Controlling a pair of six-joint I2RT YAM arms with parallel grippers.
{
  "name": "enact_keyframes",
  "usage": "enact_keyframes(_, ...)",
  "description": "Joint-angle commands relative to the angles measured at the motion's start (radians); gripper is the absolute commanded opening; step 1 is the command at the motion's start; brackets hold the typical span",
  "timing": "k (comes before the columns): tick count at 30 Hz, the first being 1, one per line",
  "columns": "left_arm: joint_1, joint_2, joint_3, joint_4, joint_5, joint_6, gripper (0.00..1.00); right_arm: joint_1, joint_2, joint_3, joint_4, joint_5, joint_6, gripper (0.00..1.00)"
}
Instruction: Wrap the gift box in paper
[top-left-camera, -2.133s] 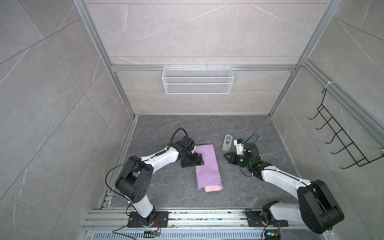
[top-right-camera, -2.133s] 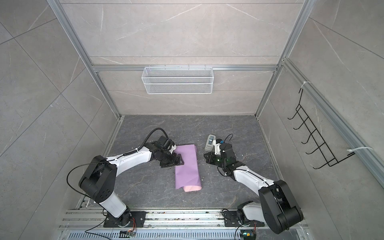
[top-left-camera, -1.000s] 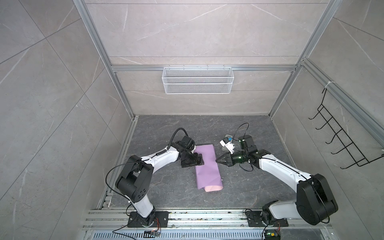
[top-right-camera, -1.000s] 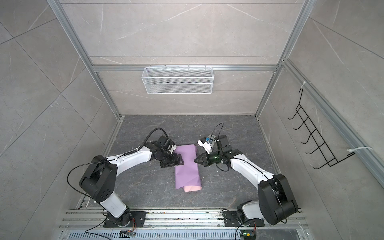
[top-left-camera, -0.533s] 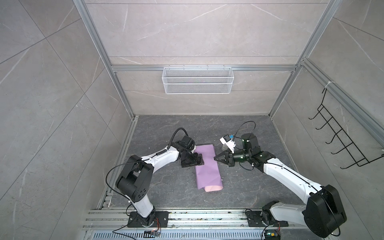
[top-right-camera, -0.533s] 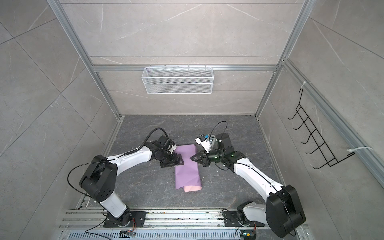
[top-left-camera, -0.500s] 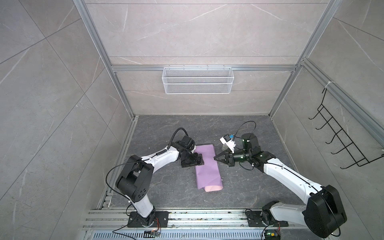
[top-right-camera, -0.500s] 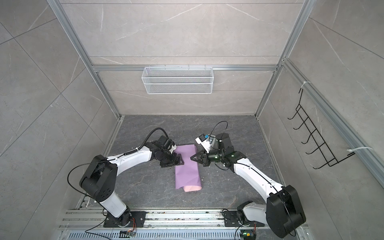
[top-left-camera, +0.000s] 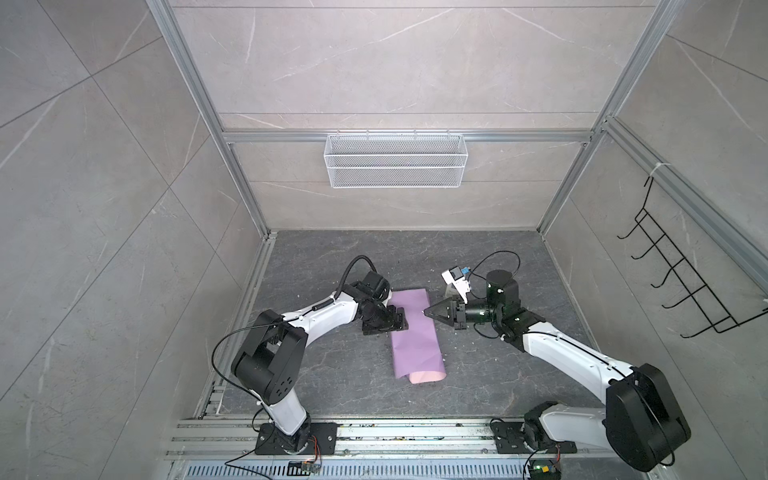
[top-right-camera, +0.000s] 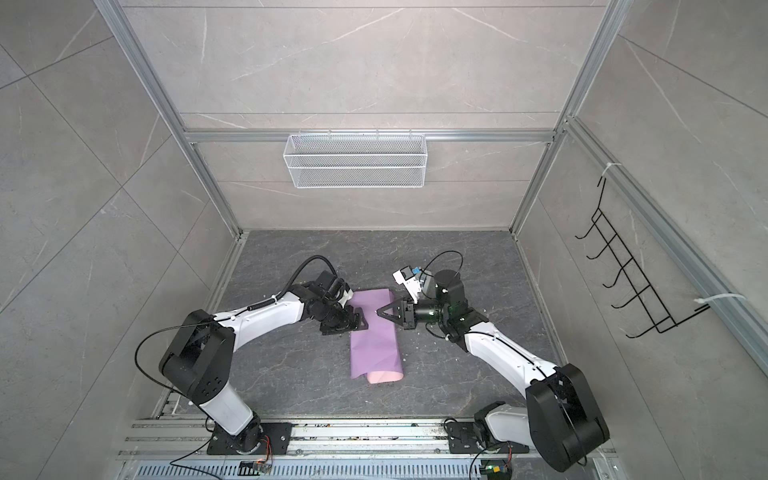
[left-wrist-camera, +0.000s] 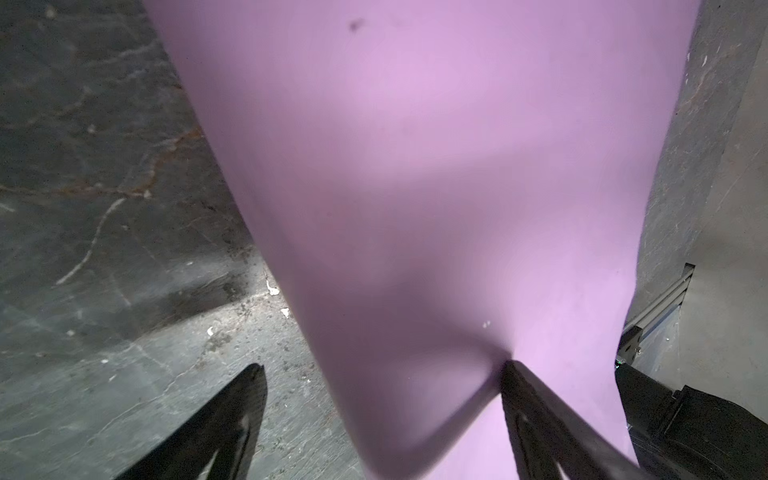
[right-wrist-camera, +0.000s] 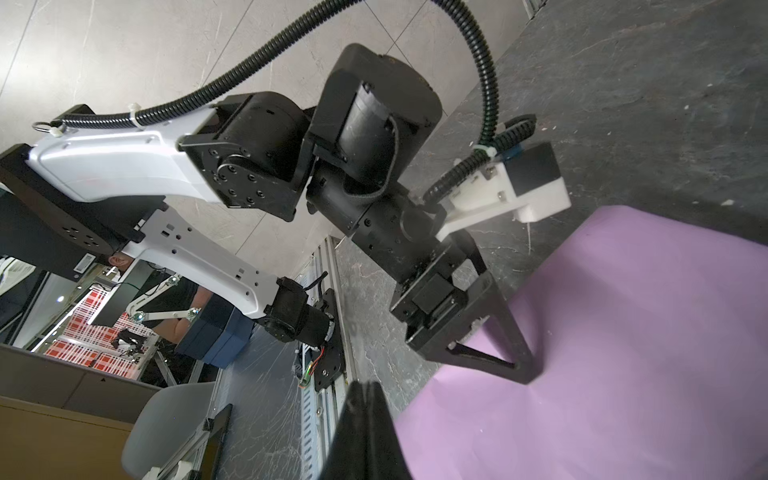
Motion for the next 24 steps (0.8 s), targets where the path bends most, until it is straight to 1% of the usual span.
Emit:
enact_keyframes(1,-0.006,0.072,-0.024,-0.062,-0.102,0.020,0.89,0.006,-0.022,-0.024,0.055,0.022,0.069,0.00)
enact_keyframes(5,-0.007,0.074,-0.022,-0.063,-0.102,0.020,0.89,0.017,-0.015,-0.020,-0.003,0.102,0.102,0.00)
enact_keyframes(8,-0.007,0.072,-0.022,-0.065,-0.102,0.020,0.89,0.039,-0.022,-0.018,-0.041,0.202,0.141,0.00)
enact_keyframes(10,-0.007,0.071,-0.021,-0.067,-0.102,0.020,0.89,0.048,-0.013,0.004,-0.119,0.278,0.161,0.00)
enact_keyframes(14,-0.007,0.071,-0.021,-0.065,-0.102,0.021,0.89,0.052,0.045,0.054,-0.255,0.314,0.161,0.00)
enact_keyframes(16,-0.007,0.069,-0.021,-0.064,-0.102,0.021,0.89,0.054,0.060,0.075,-0.349,0.340,0.128,0.00)
enact_keyframes(20,-0.007,0.070,-0.022,-0.064,-0.103,0.021,0.89,0.055,0.095,0.156,-0.603,0.386,0.014,0.00)
enact_keyframes(21,-0.007,0.070,-0.021,-0.065,-0.102,0.021,0.89,0.053,0.107,0.185,-0.671,0.384,-0.031,0.00)
enact_keyframes(24,-0.007,0.069,-0.022,-0.063,-0.102,0.023,0.89,0.051,0.173,0.311,-0.958,0.399,-0.232,0.00)
